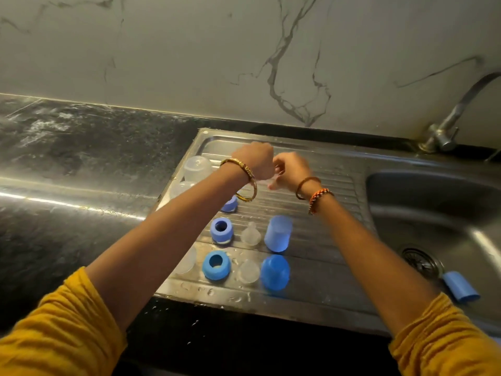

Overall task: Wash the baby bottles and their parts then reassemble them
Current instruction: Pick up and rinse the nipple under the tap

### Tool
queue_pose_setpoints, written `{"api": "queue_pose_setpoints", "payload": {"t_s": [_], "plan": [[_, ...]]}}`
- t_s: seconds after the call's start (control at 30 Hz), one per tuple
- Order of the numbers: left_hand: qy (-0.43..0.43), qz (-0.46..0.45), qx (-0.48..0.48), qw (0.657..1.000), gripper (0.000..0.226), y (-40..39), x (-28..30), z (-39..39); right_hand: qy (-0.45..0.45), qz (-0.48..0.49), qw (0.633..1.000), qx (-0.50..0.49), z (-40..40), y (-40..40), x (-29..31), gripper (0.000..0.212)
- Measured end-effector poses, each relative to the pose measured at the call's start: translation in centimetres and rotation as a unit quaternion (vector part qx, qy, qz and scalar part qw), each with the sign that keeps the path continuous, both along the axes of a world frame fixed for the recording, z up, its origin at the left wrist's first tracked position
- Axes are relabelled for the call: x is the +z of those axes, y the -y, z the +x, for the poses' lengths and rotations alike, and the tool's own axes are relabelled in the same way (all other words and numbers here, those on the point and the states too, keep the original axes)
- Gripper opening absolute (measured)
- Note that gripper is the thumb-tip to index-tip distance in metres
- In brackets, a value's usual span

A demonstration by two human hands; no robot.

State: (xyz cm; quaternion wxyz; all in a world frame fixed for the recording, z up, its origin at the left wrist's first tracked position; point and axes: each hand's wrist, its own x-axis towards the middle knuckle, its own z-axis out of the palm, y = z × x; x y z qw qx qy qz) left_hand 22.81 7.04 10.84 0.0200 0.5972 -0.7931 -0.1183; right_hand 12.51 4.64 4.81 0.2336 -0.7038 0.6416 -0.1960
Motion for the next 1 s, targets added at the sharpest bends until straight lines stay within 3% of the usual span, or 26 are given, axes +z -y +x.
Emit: {"api": "queue_pose_setpoints", "payload": {"t_s": [0.13,0.23,0.37,0.47,0.63,0.8,1.0], "plan": [[-0.070,-0.064,-0.029,0.995,0.020,-0.5,0.4,-6.0,0.105,-0.177,0.971,-0.125,-7.1,-2.7,0.2,0.020],[-0.113,-0.043,-0.080,0.989,0.017,-2.0,0.0,-11.6,0.118,-0.224,0.951,-0.176,-13.2,-4.7,-0.5,0.018],[-0.157,0.019,-0.110,0.981,0.020,-3.0,-3.8,-19.9,0.042,-0.078,0.977,-0.193,-22.3,-6.5,-3.4,0.006],[-0.155,0.091,-0.107,0.978,0.030,-3.7,-7.5,-25.3,0.035,0.071,0.983,-0.166,-28.5,-7.3,-6.7,0.018],[-0.105,0.201,-0.045,0.973,0.036,-3.7,-13.8,-31.6,-0.116,0.182,0.972,-0.096,-34.8,-7.5,-11.3,0.034],[-0.144,0.266,0.053,0.952,0.037,-3.6,-17.0,-34.5,-0.200,0.235,0.948,-0.082,-38.1,-6.4,-15.6,0.026],[-0.165,0.288,0.105,0.937,0.028,-3.0,-19.1,-37.3,-0.241,0.242,0.939,0.027,-39.0,-6.1,-18.3,0.032]]}}
